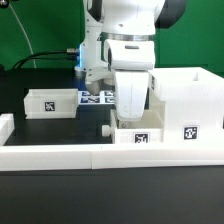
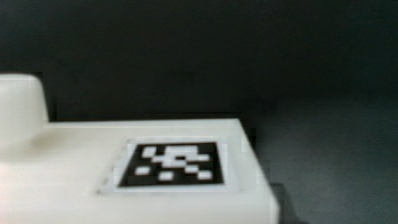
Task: Assemble drawer
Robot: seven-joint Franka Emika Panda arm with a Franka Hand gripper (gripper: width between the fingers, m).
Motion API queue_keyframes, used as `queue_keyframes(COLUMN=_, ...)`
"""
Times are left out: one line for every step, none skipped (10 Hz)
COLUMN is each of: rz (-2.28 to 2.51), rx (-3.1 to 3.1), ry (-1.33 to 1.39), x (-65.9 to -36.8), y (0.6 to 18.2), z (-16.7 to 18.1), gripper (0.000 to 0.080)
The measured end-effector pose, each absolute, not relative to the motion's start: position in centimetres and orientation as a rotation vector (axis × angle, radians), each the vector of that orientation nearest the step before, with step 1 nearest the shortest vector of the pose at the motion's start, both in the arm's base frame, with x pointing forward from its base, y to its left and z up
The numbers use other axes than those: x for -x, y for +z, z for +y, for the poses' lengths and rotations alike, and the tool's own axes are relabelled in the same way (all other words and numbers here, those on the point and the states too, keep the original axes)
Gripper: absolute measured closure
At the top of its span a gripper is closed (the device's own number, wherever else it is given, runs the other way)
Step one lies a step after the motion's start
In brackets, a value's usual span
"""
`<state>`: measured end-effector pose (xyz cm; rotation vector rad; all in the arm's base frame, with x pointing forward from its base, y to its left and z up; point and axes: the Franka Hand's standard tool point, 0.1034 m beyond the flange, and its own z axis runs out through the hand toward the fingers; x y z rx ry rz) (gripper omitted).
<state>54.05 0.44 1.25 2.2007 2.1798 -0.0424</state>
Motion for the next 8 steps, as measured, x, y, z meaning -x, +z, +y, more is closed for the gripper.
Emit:
queue_keyframes(rz=2.18, rx=-2.201, ry=-0.042, x=-54.05, y=1.25, z=0.44, gripper=0.0757)
queue_keyframes(rz=2.196, rx=-2.177, ry=-0.037, x=-54.08, y=1.25, z=0.5, gripper=0.0757)
queue_keyframes(rz=2.214, rx=-2.141, ry=-0.027, x=-54.13, y=1.24, z=0.58, gripper=0.0757)
queue_keyframes(rz=2.233, rx=-2.113, ry=-0.031, x=-54.18, y=1.26, z=0.8, gripper=0.0757)
queue_keyframes(rz=2.244, rx=-2.098, ry=-0.032, x=-54.18, y=1.26, z=1.0, gripper=0.0757)
queue_keyframes(rz=2.246, rx=-2.097, ry=-0.032, x=-54.17, y=1.26, z=1.04, gripper=0.0757)
queue_keyframes(rz=2.231, rx=-2.113, ry=-0.031, x=-54.17, y=1.26, z=1.14, gripper=0.0757)
queue_keyframes(rz=2.22, rx=-2.125, ry=-0.031, x=-54.16, y=1.26, z=1.15, gripper=0.0757)
